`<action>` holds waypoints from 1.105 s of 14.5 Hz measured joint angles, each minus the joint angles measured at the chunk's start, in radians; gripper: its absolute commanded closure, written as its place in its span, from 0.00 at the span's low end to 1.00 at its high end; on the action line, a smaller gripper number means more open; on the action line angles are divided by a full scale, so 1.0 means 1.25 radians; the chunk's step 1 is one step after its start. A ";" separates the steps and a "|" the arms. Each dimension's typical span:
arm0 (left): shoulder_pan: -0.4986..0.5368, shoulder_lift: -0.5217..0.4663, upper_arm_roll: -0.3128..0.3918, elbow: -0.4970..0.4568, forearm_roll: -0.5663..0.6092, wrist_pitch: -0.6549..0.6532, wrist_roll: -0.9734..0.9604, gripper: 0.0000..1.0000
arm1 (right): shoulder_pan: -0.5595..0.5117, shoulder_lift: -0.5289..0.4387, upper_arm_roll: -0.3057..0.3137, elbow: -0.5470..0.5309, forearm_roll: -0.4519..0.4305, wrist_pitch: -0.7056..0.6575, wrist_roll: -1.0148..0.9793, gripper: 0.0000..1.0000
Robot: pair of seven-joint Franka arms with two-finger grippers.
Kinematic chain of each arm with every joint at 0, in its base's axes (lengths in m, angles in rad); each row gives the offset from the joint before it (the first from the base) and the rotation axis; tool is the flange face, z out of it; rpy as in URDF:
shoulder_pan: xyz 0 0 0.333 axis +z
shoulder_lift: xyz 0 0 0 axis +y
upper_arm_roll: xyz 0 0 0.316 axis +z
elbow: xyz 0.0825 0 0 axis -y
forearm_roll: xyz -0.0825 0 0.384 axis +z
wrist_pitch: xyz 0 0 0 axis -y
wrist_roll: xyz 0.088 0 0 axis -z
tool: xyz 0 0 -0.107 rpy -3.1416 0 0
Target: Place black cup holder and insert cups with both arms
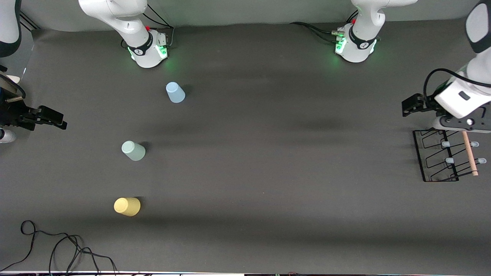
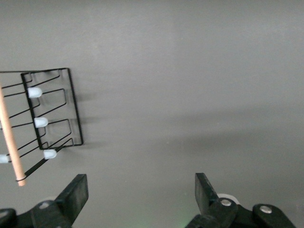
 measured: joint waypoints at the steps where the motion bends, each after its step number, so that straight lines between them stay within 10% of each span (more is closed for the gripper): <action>1: 0.018 0.000 0.001 0.000 0.001 -0.001 0.019 0.01 | 0.000 0.000 0.000 0.000 0.000 0.000 0.000 0.00; 16: 0.303 0.223 0.009 0.021 0.051 0.131 0.278 0.07 | 0.000 0.000 0.000 0.000 0.000 0.000 0.000 0.00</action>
